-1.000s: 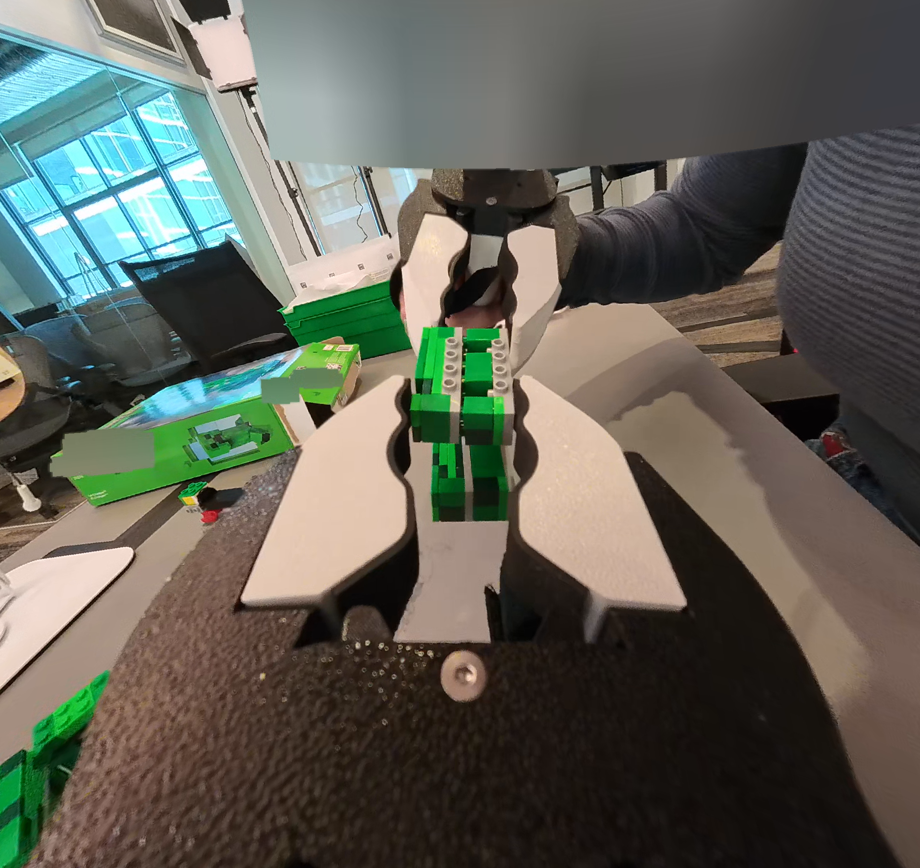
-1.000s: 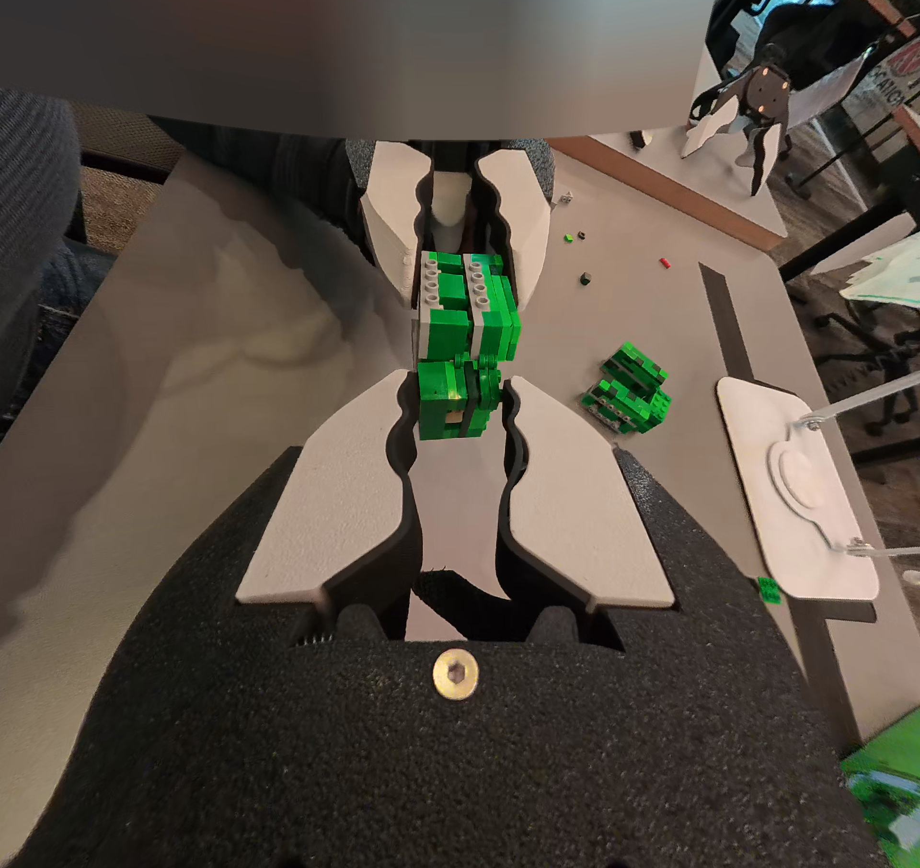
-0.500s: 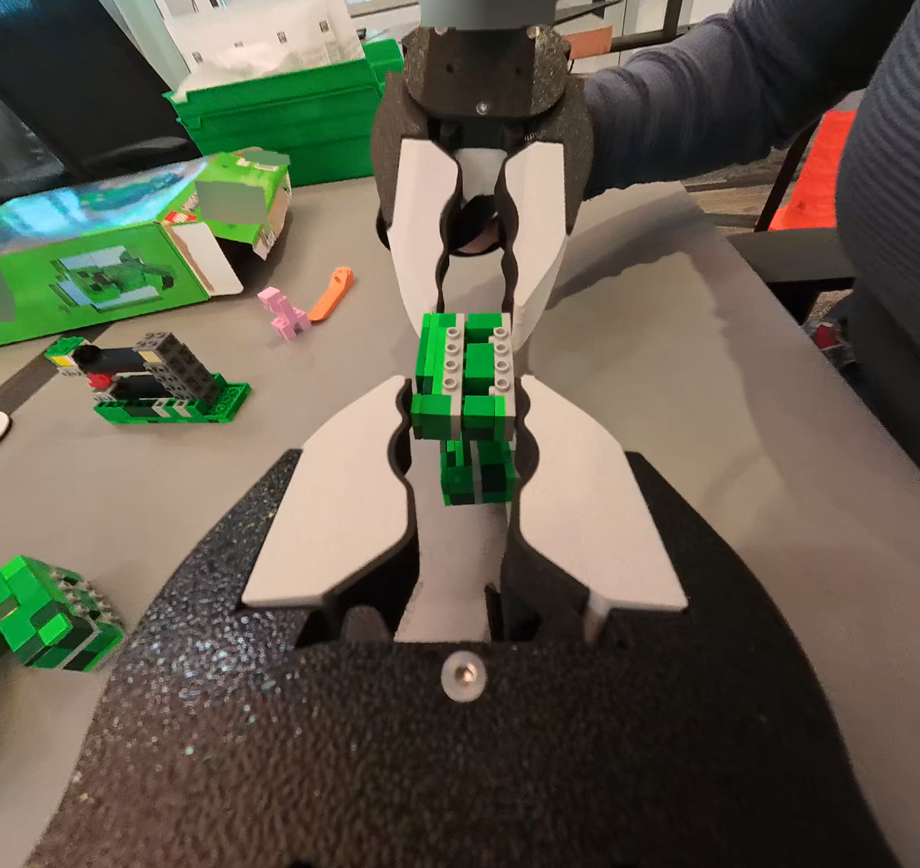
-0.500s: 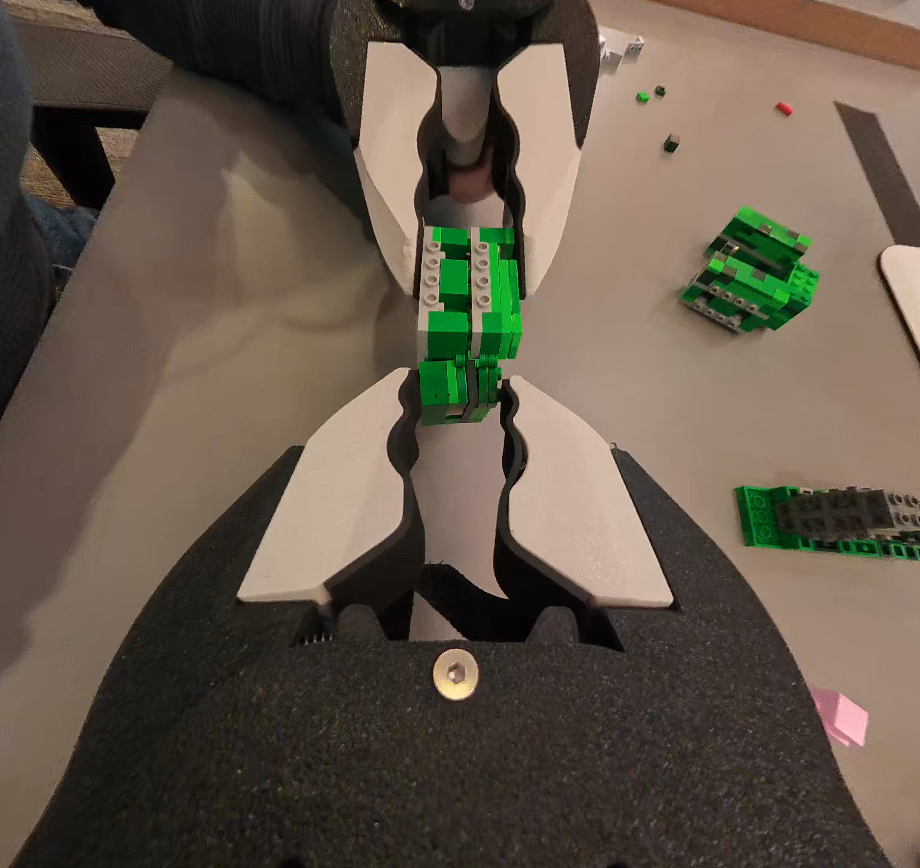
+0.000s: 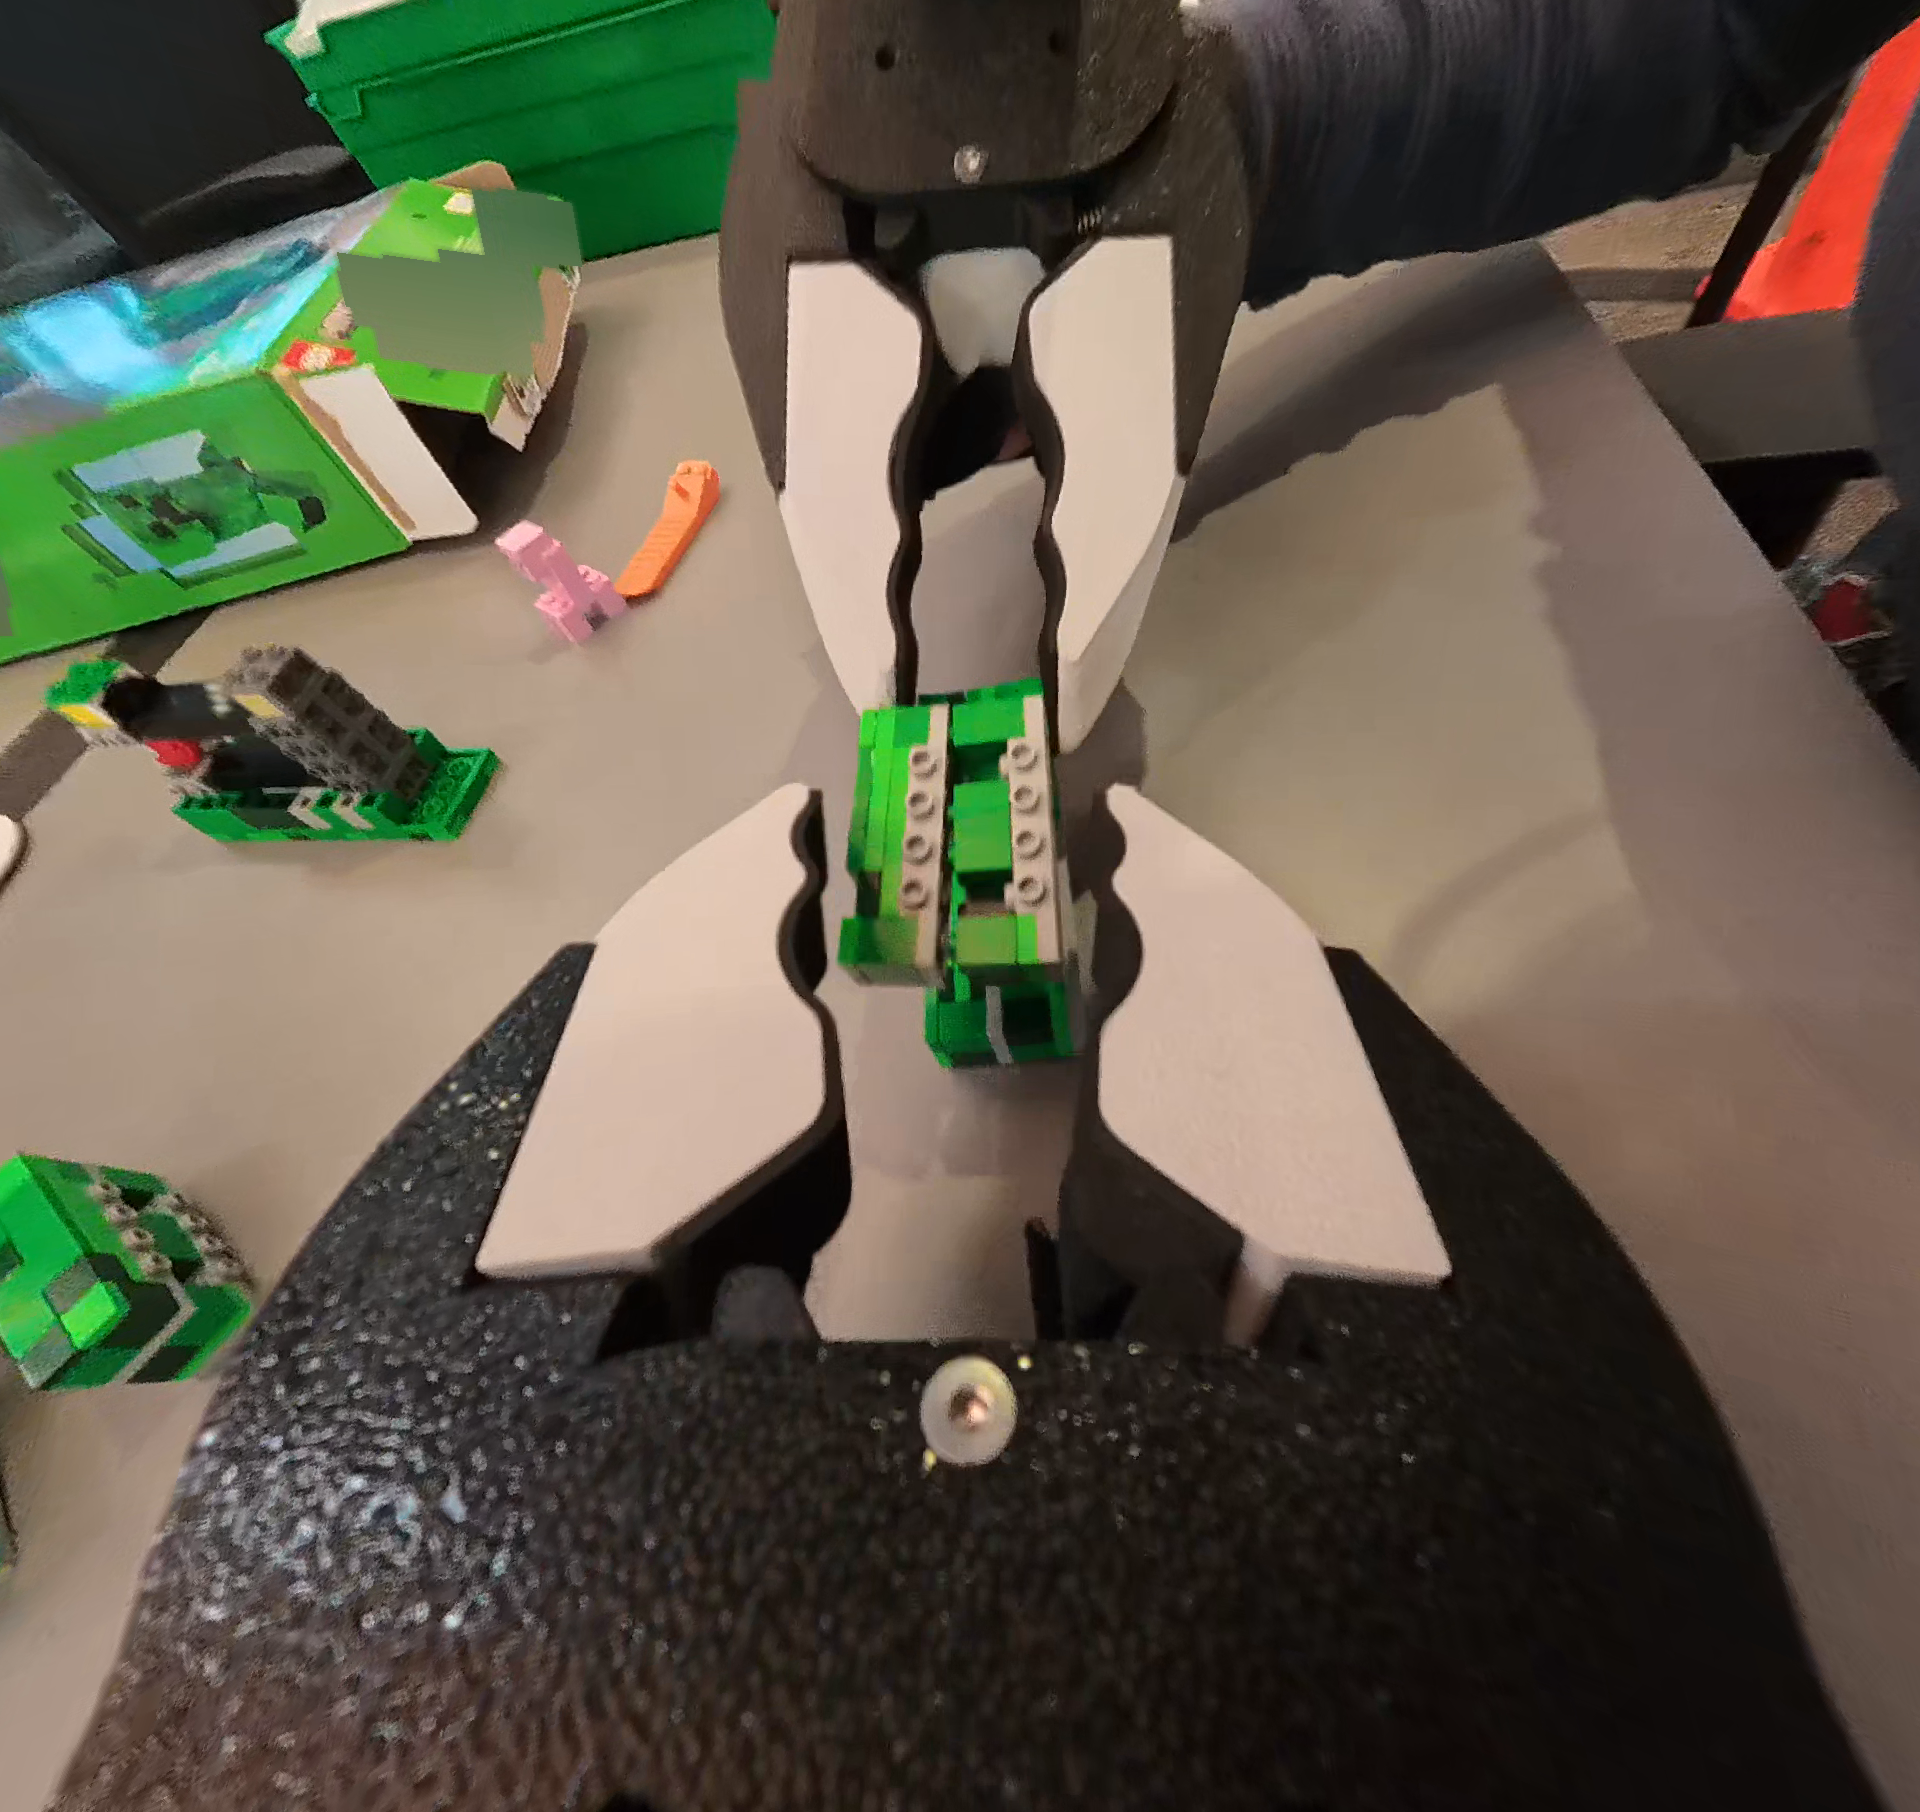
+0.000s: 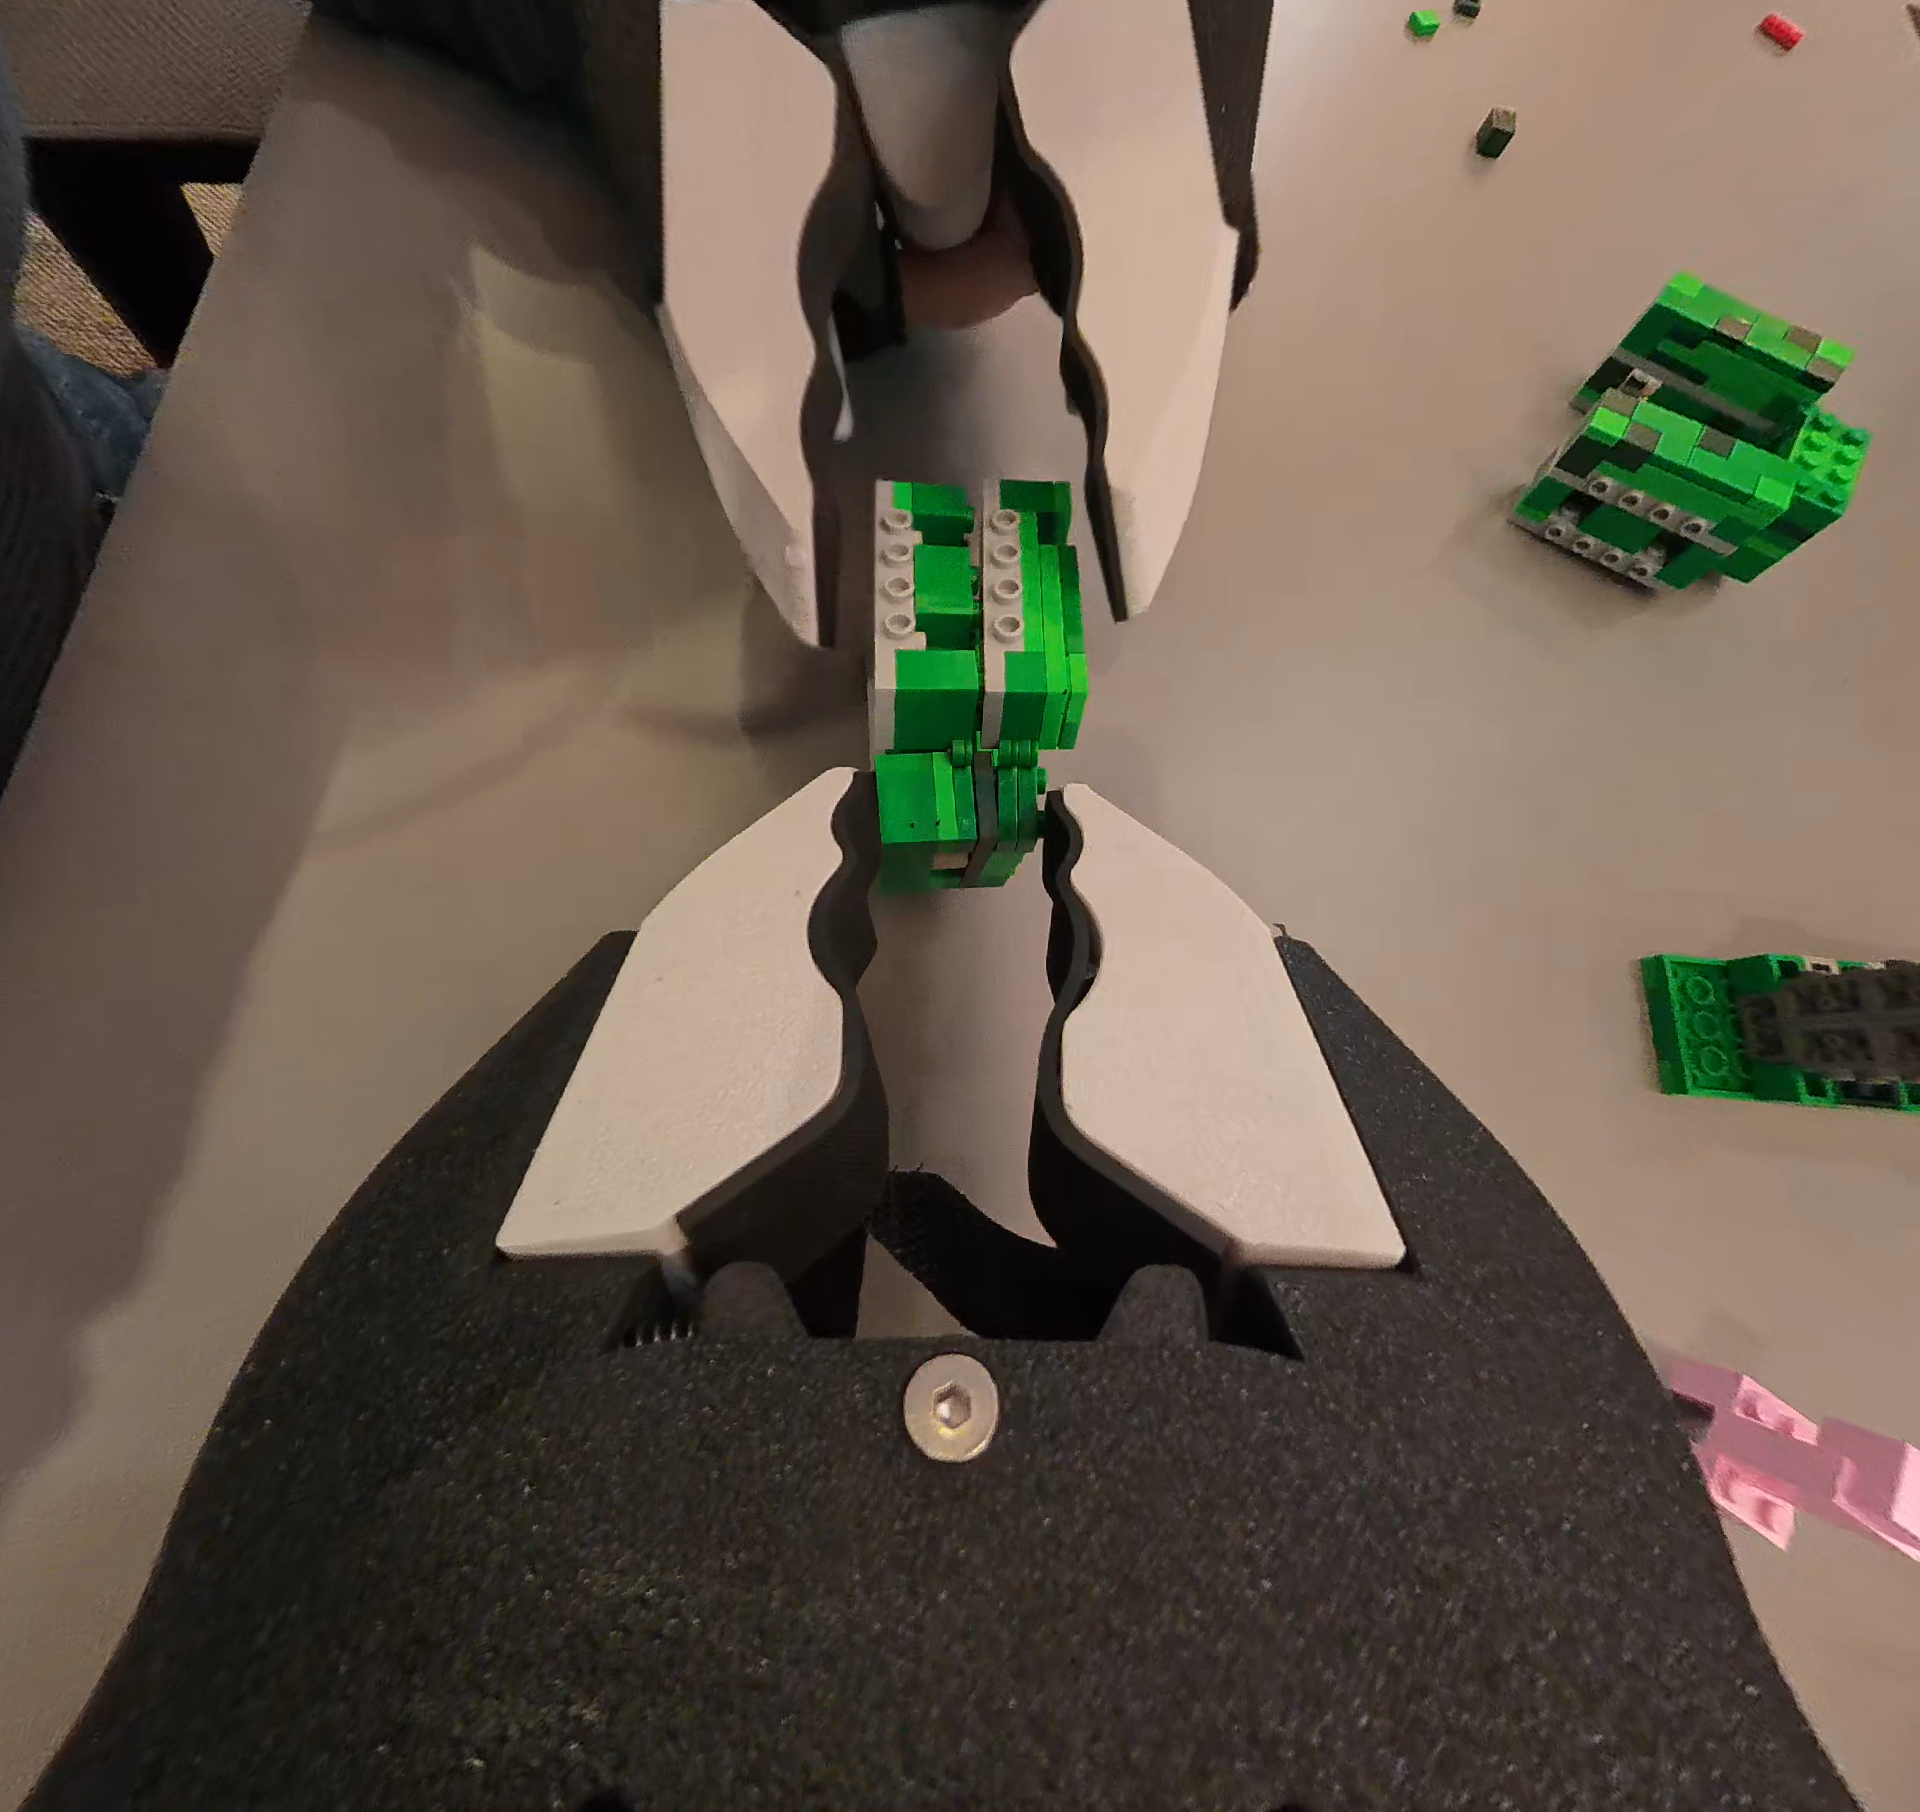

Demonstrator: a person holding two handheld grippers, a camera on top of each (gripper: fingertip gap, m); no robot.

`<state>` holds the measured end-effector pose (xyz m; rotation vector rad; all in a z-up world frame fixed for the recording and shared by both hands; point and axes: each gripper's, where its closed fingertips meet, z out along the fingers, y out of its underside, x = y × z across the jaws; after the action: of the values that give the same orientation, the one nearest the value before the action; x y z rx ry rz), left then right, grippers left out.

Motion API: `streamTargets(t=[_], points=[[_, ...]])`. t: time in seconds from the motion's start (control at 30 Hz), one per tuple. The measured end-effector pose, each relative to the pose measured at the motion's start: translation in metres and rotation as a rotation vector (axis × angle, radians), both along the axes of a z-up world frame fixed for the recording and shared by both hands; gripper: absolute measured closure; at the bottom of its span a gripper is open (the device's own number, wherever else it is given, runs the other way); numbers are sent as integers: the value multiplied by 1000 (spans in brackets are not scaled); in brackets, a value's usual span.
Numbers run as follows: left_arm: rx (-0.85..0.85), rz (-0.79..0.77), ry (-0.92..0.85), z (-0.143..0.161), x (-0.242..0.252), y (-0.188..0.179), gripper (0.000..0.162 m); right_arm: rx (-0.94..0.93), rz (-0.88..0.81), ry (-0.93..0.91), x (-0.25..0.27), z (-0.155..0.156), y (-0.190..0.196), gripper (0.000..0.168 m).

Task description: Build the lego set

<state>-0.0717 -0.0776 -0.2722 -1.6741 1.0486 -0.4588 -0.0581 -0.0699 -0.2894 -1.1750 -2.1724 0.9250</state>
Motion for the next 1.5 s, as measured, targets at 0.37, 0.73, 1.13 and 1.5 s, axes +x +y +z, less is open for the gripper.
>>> streamTargets(t=[0.37, 0.73, 1.13, 1.5], points=[[-34, 45, 213, -9, 2, 5, 115, 9, 26, -9, 0, 0, -2, 138], [-129, 47, 324, -13, 4, 2, 123, 27, 41, -39, 3, -1, -4, 138], [-157, 34, 352, -14, 6, 3, 124, 5, 45, -41, 5, -2, -3, 138], [-183, 17, 327, -14, 7, 2, 121, -57, 33, -15, 5, -2, -3, 138]])
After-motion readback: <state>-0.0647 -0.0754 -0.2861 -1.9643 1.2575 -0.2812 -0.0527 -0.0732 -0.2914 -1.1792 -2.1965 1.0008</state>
